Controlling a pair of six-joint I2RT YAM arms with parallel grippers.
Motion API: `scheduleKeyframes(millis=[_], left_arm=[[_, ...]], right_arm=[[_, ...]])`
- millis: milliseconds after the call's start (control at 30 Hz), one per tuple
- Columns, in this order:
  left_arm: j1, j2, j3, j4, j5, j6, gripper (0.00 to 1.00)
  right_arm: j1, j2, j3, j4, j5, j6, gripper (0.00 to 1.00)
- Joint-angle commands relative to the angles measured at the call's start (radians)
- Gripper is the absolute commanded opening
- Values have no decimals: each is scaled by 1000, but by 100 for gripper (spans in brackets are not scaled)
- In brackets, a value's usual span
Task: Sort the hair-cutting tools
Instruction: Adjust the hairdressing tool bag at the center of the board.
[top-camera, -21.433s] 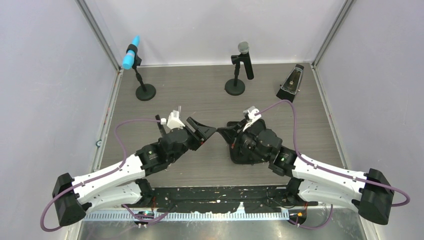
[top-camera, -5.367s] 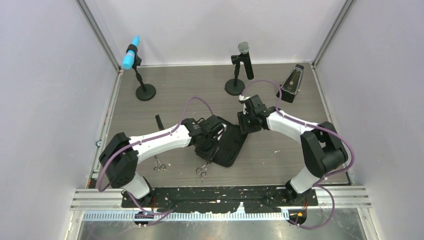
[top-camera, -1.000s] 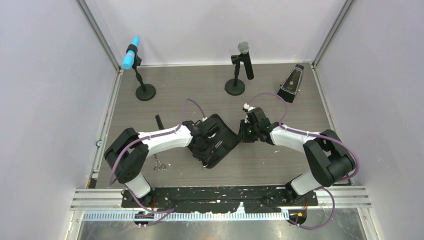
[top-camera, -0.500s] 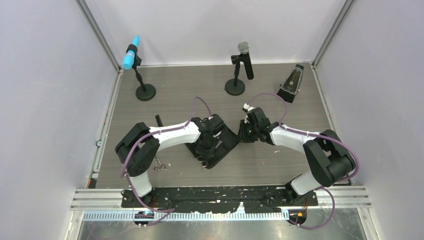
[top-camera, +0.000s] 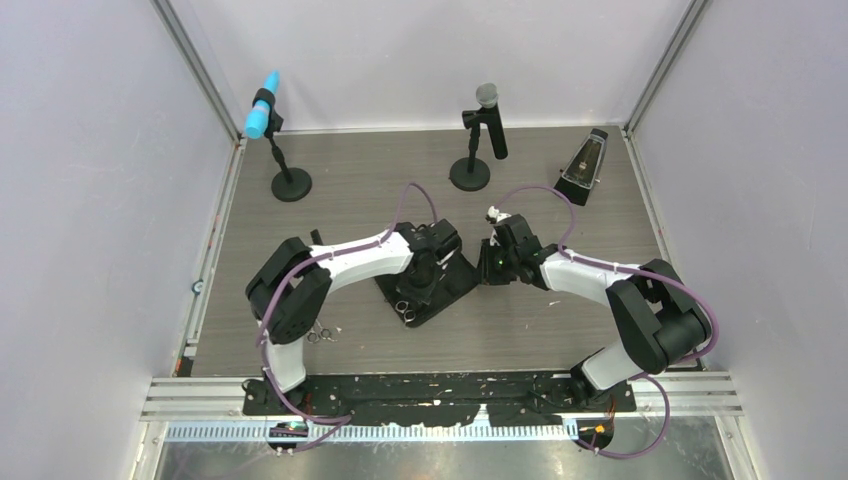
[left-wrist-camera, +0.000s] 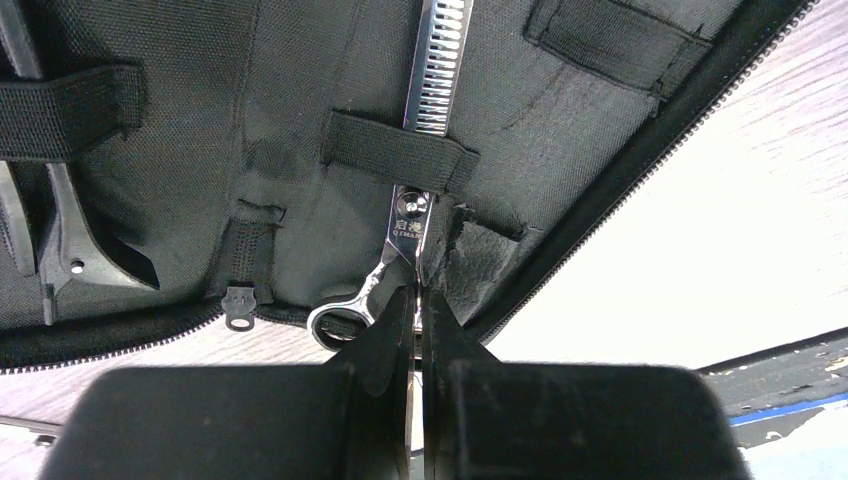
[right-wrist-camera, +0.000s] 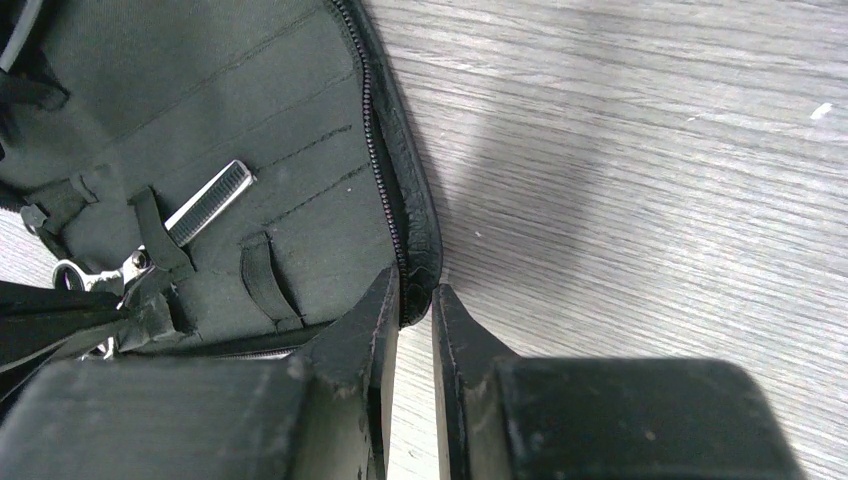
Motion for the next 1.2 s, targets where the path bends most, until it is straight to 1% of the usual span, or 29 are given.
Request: scheduleKeyframes(millis=[0,167,433,700,867,933,1000,1067,1167], left_arm=[[1,30,91,48,-3,102,0],[1,56,115,46,-5,188,0],[1,71,109,86,-5,297,0],[0,-54,-38,129,14,398,0],[0,-101,-102,122,15,455,0],[-1,-119,-118,130,56,465,0],[-7,-133,-131,145,67,466,0],[-8,-131,-129,154,50,453,4],[-8,-121,-111,148,30,429,13]], right_arm=[[10,-10,2,24,-40,-5,19],[11,-12,-3,34,-50,-17,19],[20,-31,-4,51,-75,-21,19],[20,-144,28,-33,-26,-51,24],[20,-184,39,-48,-18,-51,34],[20,-183,43,-55,-6,-54,37],[20,-178,48,-65,2,-57,40],[20,-177,50,-71,5,-58,44],[20,-186,49,-81,25,-59,53]])
